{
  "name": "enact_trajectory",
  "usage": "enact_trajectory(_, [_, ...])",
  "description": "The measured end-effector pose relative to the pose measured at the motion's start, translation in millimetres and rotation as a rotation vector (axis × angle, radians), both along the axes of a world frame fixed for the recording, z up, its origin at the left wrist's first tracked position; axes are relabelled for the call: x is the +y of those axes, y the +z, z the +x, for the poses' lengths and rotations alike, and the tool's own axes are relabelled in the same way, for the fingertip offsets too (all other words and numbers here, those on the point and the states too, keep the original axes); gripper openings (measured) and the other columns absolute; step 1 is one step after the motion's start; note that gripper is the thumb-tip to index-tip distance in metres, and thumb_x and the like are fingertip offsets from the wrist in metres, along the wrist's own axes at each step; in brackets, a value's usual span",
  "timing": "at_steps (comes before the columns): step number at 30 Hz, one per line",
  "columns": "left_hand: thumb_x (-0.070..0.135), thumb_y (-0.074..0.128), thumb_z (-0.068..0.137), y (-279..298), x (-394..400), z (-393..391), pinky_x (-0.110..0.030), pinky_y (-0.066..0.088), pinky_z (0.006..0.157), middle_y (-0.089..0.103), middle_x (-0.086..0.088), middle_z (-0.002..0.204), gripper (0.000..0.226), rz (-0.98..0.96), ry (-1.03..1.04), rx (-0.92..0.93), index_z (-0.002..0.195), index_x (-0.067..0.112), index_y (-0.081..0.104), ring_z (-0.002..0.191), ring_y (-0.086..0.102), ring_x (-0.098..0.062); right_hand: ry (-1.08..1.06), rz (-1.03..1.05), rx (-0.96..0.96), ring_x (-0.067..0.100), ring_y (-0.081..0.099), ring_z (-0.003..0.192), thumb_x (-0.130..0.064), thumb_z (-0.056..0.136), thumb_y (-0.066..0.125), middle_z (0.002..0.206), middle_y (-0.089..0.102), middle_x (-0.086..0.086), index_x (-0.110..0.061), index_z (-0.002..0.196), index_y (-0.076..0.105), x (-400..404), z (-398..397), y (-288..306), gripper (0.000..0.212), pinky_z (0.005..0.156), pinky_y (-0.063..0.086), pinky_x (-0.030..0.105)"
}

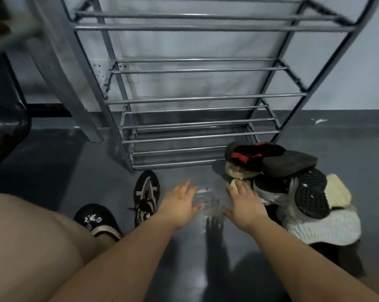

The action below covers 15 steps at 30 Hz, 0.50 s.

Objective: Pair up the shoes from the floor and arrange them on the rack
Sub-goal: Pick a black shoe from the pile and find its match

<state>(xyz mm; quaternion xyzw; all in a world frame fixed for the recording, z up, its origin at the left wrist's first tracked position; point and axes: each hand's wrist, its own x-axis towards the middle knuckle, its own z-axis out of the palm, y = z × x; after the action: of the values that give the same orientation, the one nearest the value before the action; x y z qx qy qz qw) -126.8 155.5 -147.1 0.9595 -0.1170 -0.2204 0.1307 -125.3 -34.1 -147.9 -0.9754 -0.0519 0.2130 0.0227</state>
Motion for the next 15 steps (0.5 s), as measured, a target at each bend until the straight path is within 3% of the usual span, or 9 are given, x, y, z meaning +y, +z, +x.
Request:
enact_trajectory(6, [0.044, 0.038, 0.097, 14.1, -48.3, -7.3, -0.035, 0.014, 0.117, -0.001, -0.005, 0.16, 0.061, 0.04, -0.204, -0.049, 0.15, 0.024, 0.015, 0.147, 0.009, -0.022, -0.155, -0.002, -0.082, 0.025, 0.003, 0.149, -0.052, 0.092, 0.044, 0.161, 0.003, 0.006, -0.022, 0.153, 0.008, -74.6, -25.8, 19.4, 0.076, 0.119, 0.013, 0.039])
enact_trajectory(15, [0.05, 0.036, 0.096, 22.8, -92.7, 10.0, -0.036, 0.014, 0.119, -0.006, -0.002, 0.16, 0.066, 0.083, -0.271, -0.039, 0.151, 0.025, 0.009, 0.148, 0.005, -0.022, -0.483, 0.026, -0.159, 0.024, 0.015, 0.146, -0.056, 0.092, 0.042, 0.158, 0.018, 0.008, -0.021, 0.15, 0.02, -156.8, -47.7, 8.3, 0.072, 0.119, 0.015, 0.042])
